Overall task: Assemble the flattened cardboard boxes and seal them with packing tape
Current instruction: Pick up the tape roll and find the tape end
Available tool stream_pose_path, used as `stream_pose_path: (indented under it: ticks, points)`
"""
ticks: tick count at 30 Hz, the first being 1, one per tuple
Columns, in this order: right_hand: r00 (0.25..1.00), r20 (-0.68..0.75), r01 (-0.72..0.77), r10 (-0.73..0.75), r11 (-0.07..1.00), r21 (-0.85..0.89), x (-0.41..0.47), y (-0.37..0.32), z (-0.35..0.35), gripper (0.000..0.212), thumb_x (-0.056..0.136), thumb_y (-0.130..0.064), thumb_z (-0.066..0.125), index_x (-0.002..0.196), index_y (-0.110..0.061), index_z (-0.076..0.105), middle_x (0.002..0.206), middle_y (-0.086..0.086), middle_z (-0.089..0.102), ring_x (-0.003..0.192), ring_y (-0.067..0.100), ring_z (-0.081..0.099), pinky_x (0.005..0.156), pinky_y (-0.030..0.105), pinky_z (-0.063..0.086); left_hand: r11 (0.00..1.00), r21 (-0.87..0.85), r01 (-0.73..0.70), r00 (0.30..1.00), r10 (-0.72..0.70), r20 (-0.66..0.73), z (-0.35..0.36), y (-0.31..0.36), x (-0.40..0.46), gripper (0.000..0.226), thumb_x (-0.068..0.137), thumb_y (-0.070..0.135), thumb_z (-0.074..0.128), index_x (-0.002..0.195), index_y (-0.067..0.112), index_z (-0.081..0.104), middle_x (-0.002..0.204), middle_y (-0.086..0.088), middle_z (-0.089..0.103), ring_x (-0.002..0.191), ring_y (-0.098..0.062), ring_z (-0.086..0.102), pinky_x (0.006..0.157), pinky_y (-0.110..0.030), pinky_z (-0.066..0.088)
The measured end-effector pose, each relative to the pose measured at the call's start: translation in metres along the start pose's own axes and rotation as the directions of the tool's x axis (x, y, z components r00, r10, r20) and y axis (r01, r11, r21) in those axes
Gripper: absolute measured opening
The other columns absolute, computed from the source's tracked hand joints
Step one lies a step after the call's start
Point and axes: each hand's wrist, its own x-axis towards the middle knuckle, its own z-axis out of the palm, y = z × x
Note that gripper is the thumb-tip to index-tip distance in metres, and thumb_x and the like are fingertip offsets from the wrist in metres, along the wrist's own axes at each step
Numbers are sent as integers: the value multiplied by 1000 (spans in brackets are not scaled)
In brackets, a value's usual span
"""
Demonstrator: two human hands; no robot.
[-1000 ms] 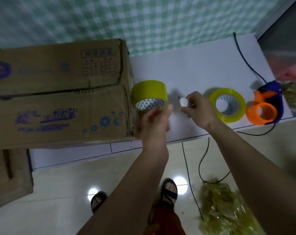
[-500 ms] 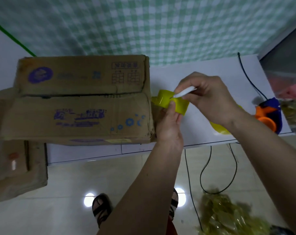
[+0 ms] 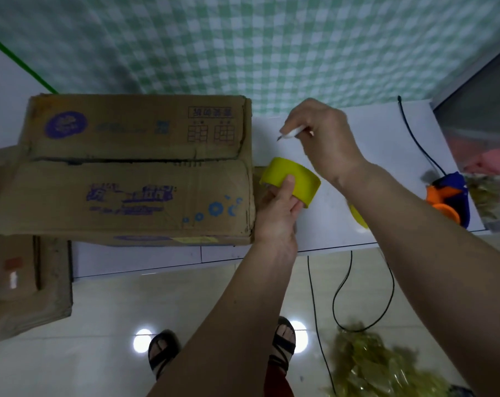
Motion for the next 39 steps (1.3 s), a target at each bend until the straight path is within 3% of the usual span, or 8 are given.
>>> stream_pose_path:
  ticks: [5,14,17,21,25,30,35,39]
  points:
    - [906,-109,-375,409,896,239,-19,15,-12,38,79,16,58,80,-21,67,98,15,64,80,21,63,73,30,56,996,66,-53,998,51,24,-4,-5,6,13,93,8,59,86,18,62,87,0,66,78,-10,64,58,-13,53]
    - [745,-89,-565,661,697,442,-57,29,-17,30,88,14,50,97,-9,67,97,16,63,70,15,64,72,25,56,896,398,-195,980,192,47,-5,-31,28,16,88,5,67,76,16,66,73,6,63,69,-7,57,70,-20,50]
    - [540,-83,-727,838,514,456,-80,50,-9,27,94,6,44,114,-1,60,96,13,61,50,10,62,62,27,58,637,690,-343,932,321,167,-9,-42,41,9,86,6,69,90,13,73,77,-1,65,72,-14,58,71,-26,48]
    - [166,118,-751,979,48,658,-116,67,9,29,95,10,33,122,11,43,98,33,54,70,39,63,73,45,53,-56,914,-403,814,435,385,-19,-59,64,13,83,11,70,94,15,76,97,-13,70,99,-32,60,83,-37,47]
    - [-60,271,-566,961,-257,784,-149,75,26,13,92,9,46,104,13,49,79,24,55,62,32,58,83,47,53,-316,836,-449,751,373,545,-21,-74,96,15,75,0,67,83,11,74,96,-11,64,103,-32,53,74,-36,45]
    - [-157,217,-483,963,-267,834,-159,89,35,12,85,6,63,77,9,54,75,23,59,53,26,61,60,40,60,-346,831,-436,820,229,525,-18,-87,121,36,88,-4,51,117,9,67,127,-11,54,127,-25,42,95,-31,39]
    - [-174,166,-497,971,-232,837,-154,92,39,23,90,13,47,111,14,55,98,27,62,77,34,61,77,36,53,-325,777,-540,797,99,596,-28,-88,102,71,82,-23,42,146,7,37,160,-10,17,149,-23,9,114,-30,25]
    - [-95,37,-711,995,-94,697,-148,58,26,27,94,-2,47,116,11,54,120,26,59,109,31,59,68,25,48,-329,640,-694,573,285,768,-64,-82,51,58,80,-15,34,132,3,55,145,-16,45,139,-30,36,106,-38,42]
